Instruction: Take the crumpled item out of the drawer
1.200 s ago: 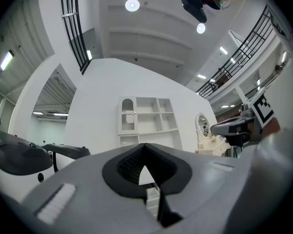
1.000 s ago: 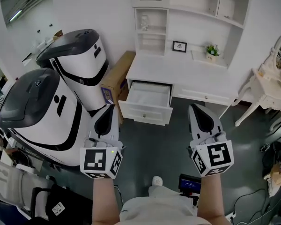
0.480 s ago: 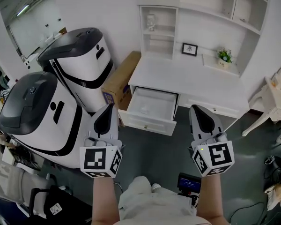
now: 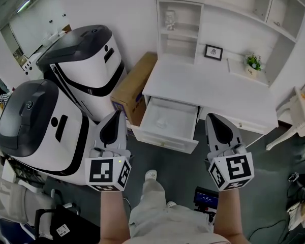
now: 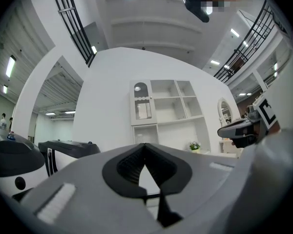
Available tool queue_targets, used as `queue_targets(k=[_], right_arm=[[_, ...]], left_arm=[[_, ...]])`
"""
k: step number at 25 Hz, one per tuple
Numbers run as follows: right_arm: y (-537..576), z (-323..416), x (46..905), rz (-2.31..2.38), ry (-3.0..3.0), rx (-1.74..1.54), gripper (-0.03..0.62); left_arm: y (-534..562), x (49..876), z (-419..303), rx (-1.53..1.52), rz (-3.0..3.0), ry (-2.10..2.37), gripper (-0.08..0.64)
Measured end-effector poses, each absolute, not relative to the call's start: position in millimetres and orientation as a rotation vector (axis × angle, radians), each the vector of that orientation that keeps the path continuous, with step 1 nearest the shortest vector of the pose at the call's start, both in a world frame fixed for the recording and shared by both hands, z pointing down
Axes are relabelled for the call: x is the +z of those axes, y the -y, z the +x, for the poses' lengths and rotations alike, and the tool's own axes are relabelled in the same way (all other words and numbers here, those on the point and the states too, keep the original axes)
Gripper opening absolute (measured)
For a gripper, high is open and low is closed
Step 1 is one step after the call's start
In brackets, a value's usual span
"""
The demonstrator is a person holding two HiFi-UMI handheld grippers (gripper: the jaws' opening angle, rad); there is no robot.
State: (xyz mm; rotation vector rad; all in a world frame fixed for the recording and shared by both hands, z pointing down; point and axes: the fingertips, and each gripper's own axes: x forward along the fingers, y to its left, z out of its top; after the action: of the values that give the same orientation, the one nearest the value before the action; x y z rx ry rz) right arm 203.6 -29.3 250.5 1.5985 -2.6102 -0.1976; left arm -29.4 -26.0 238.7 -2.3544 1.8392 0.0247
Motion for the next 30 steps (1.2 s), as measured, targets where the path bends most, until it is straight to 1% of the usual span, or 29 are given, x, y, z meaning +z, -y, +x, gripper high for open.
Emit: queue_targets(k=[18,27,28,29,30], right_arm=[[186,117,266,1.688,2.499,-0.142,-0.005],[238,100,285,1.699,2.443,-0.036,-0.002],[242,99,287,1.694,2.448,-0.022,0.034],[246,97,290,1.685,2.45,-0.013,0.143],[249,95,293,1.675,2.45,-0.008,0.184]], left_arm=[[200,252,-121,0.014,-2.457,-1.752,0.009],[263,267,-135,-0.001,-2.528,-1.686,0.009],[268,269,-134,-0.006,-2.535,-1.68,0.009],[272,272,-134,-0.01,-2.543,-1.676,0.009],[276,274,-134,-0.013,-2.55,-1.673,0.009]])
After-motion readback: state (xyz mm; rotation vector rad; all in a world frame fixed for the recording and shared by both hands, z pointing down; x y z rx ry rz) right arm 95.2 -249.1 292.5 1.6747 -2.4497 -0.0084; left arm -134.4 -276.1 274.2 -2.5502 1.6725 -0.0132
